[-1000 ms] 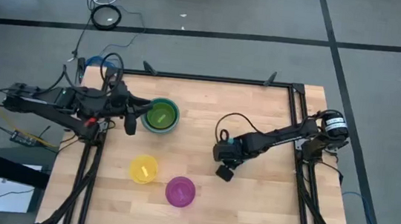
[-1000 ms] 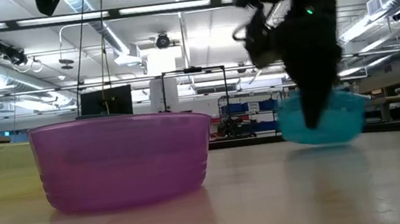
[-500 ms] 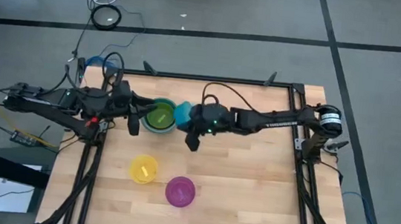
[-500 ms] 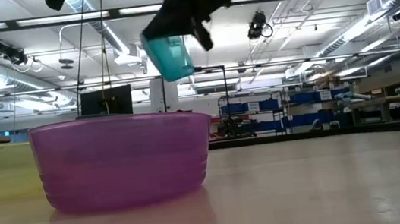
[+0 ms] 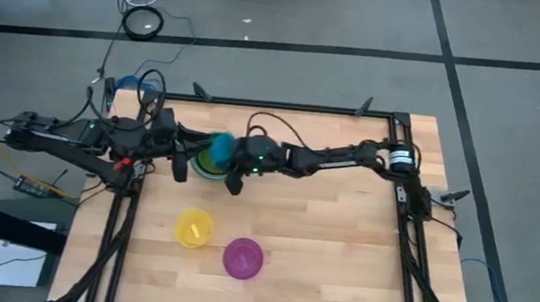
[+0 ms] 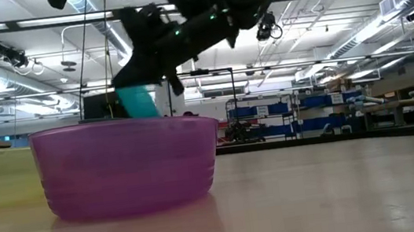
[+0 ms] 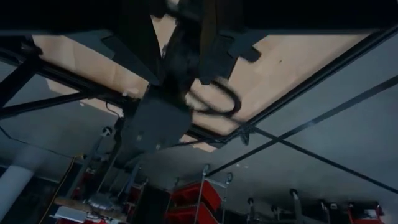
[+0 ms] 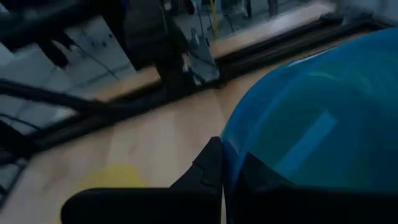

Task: Nest bowls inside each other
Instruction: Stack the light blue bowl on top of the light green bowl, then stack the purple bowl on top of the blue bowl

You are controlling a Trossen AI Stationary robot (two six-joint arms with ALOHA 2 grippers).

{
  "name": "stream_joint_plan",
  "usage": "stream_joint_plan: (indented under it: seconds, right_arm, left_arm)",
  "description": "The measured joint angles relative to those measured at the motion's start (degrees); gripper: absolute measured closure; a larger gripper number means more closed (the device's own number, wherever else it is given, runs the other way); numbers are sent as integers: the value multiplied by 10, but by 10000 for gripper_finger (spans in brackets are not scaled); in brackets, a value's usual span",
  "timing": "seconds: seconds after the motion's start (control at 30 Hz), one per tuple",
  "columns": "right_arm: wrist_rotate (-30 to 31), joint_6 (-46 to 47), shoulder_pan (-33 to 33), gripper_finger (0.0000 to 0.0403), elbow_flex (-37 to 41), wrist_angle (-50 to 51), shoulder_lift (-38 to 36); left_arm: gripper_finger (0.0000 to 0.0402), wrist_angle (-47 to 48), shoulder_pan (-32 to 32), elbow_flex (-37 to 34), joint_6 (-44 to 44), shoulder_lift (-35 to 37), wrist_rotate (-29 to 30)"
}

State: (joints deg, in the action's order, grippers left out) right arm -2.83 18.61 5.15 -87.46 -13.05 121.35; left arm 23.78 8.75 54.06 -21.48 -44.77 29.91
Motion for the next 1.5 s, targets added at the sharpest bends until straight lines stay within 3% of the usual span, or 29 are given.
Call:
stream_joint_plan:
  seconds: [0.2, 0.33, 0.63, 0.73, 1.0, 1.17, 1.33, 1.5]
  right_arm:
    - [2, -27, -1, 400, -103, 114, 64]
    - [16, -47, -7, 373, -159, 195, 92]
    - [167, -83, -28, 271, -230, 430, 68]
    - [187, -86, -30, 251, -252, 480, 58]
    - [193, -79, -71, 240, -238, 620, -9]
    - [190, -40, -119, 240, -197, 679, -49]
    - [161, 29, -165, 242, -134, 682, -83]
    - [84, 86, -189, 241, -71, 612, -99]
  left_arm:
    - [285, 7, 0, 0, -13, 0, 0]
    - [285, 5, 0, 0, -15, 0, 0]
    - [285, 17, 0, 0, -27, 0, 0]
    - [285, 17, 0, 0, -28, 0, 0]
    - [285, 27, 0, 0, -42, -1, -16]
    - [285, 97, 0, 0, -79, -1, -50]
    - [285, 182, 19, 0, -127, -7, -99]
    - [285, 233, 70, 0, -180, -17, -125]
